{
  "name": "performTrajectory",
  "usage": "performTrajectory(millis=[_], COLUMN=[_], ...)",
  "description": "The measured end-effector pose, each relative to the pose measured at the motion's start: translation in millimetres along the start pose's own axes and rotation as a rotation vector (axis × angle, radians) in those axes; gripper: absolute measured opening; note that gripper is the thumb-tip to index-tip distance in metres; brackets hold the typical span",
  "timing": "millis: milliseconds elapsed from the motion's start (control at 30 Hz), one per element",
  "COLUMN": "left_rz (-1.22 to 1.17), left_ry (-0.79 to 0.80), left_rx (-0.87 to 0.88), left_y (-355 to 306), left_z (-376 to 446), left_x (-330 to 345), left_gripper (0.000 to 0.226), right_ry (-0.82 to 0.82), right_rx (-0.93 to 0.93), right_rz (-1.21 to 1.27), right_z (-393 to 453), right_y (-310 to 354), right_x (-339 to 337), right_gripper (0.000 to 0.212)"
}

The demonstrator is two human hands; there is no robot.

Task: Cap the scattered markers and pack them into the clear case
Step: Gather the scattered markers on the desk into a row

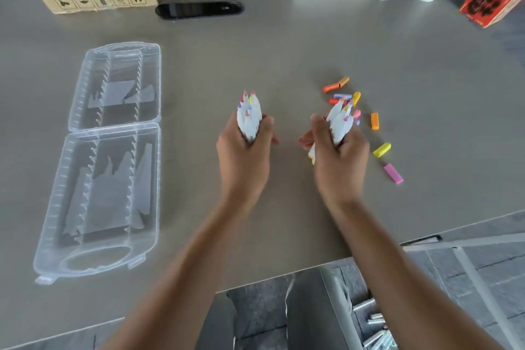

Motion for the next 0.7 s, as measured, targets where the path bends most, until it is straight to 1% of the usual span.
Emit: performTrajectory(millis=[133,233,300,433,567,633,700], left_rz=[-0.109,-0.157,-0.187,-0.117,-0.099,-0.108,-0.111], left_ry=[0.041,0.084,0.09,0.089,0.08,0.071,0.075], left_rx=[-0.024,0.038,0.08,0.181,0.156,0.137,0.083], left_y=[2,8,10,11,22,24,22], left_z=[-9,-28,-46,-72,-78,-75,-71], left_x=[-4,-11,-20,-38,-47,-46,-44], left_gripper=[0.011,0.007,0.009,0.014,0.007,0.006,0.007], right_ry=[0.072,0.062,0.051,0.057,0.105,0.142,0.2], right_rx=[-0.091,-0.141,-0.148,-0.165,-0.199,-0.185,-0.155], right_rz=[-0.015,0.018,0.043,0.051,-0.006,-0.085,-0.191], right_z=[-5,-19,-34,-60,-67,-65,-59], right_y=[-1,0,5,13,17,16,16], right_x=[-1,-6,-11,-23,-27,-25,-22], right_gripper=[0.035,0.038,0.036,0.033,0.031,0.035,0.038])
Point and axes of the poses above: each hand's wrist, its own z-axis towards the middle knuckle, its own x-axis out of the palm, y = z × x, the point moved 1 cm from there along z, towards the middle knuckle, and after that the axes turned 9 degrees about -x, right-handed, at the moved point
